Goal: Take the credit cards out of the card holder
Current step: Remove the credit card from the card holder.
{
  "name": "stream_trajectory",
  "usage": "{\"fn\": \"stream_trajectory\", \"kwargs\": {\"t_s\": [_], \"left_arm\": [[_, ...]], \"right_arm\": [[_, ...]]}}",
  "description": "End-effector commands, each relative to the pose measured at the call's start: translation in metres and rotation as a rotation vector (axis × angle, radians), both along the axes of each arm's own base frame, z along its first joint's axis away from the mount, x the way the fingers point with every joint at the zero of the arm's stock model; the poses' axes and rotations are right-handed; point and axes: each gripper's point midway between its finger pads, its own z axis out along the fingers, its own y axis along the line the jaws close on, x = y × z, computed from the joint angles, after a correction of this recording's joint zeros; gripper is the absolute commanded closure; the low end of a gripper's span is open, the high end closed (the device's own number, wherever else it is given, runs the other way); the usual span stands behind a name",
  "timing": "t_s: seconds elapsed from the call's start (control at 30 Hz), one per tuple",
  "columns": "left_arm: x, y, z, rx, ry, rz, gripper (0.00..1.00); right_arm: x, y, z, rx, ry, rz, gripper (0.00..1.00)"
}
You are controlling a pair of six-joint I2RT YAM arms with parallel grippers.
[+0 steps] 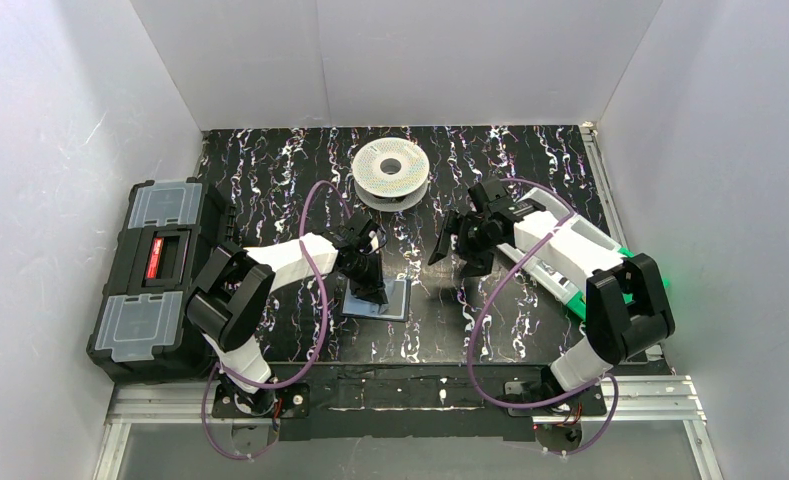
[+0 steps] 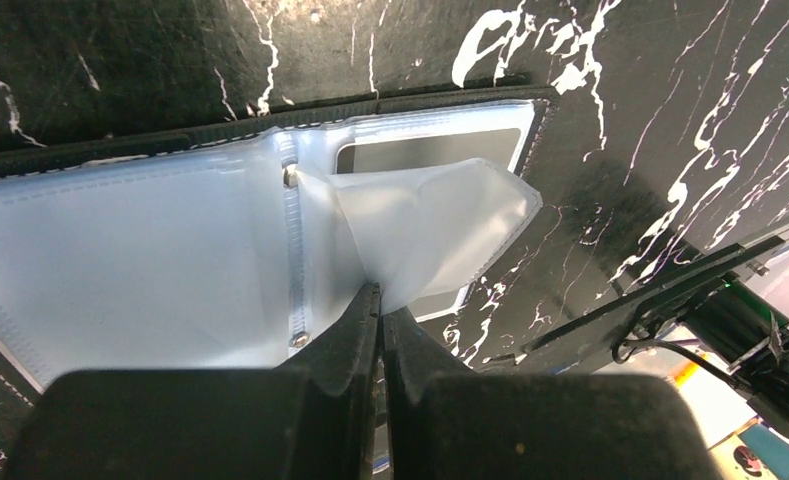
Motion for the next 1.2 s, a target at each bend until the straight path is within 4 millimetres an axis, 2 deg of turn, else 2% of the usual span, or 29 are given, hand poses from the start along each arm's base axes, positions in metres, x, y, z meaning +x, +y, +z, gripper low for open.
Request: {"fn": "stream_trajectory", "kwargs": {"t_s": [0.0, 0.07, 0.13, 0.23, 0.27, 0.4, 0.43, 0.6, 0.73, 0.87, 1.03, 1.17], "left_arm": [[-0.002, 0.015, -0.001, 0.069, -0.008, 0.015, 1.0], [-0.002, 0.017, -0.002, 0.081, -0.008, 0.017, 1.0], [-0.001, 0.024, -0.002, 0.119, -0.019, 0.02, 1.0], [0.004, 0.027, 0.007, 0.136, -0.051, 0.016, 0.91], [0.005, 0.029, 0.011, 0.143, -0.068, 0.008, 0.88], [0.005, 0.029, 0.013, 0.14, -0.071, -0.001, 0.88], [0.006, 0.029, 0.013, 0.139, -0.073, -0.004, 0.88], [0.007, 0.027, 0.015, 0.132, -0.077, -0.01, 0.88], [0.008, 0.026, 0.017, 0.127, -0.081, -0.015, 0.89], [0.007, 0.025, 0.018, 0.121, -0.082, -0.022, 0.89], [0.007, 0.024, 0.021, 0.111, -0.088, -0.026, 0.89], [0.008, 0.026, 0.025, 0.11, -0.101, -0.025, 0.85]], "right_arm": [[-0.002, 0.013, 0.0, 0.021, -0.009, 0.03, 0.12], [-0.005, 0.019, -0.003, 0.022, 0.001, 0.052, 0.14], [-0.013, 0.039, -0.007, 0.026, 0.014, 0.102, 0.16], [-0.016, 0.05, -0.012, 0.025, 0.027, 0.132, 0.18], [-0.017, 0.058, -0.016, 0.026, 0.036, 0.154, 0.24], [-0.02, 0.079, -0.019, 0.073, 0.06, 0.19, 0.5], [-0.022, 0.088, -0.021, 0.099, 0.076, 0.206, 0.65], [-0.024, 0.106, -0.026, 0.173, 0.122, 0.227, 0.85], [-0.023, 0.118, -0.03, 0.216, 0.136, 0.237, 0.91], [-0.022, 0.126, -0.034, 0.238, 0.139, 0.242, 0.92], [-0.021, 0.129, -0.047, 0.224, 0.168, 0.235, 0.93], [-0.023, 0.125, -0.062, 0.174, 0.204, 0.217, 0.94]]}}
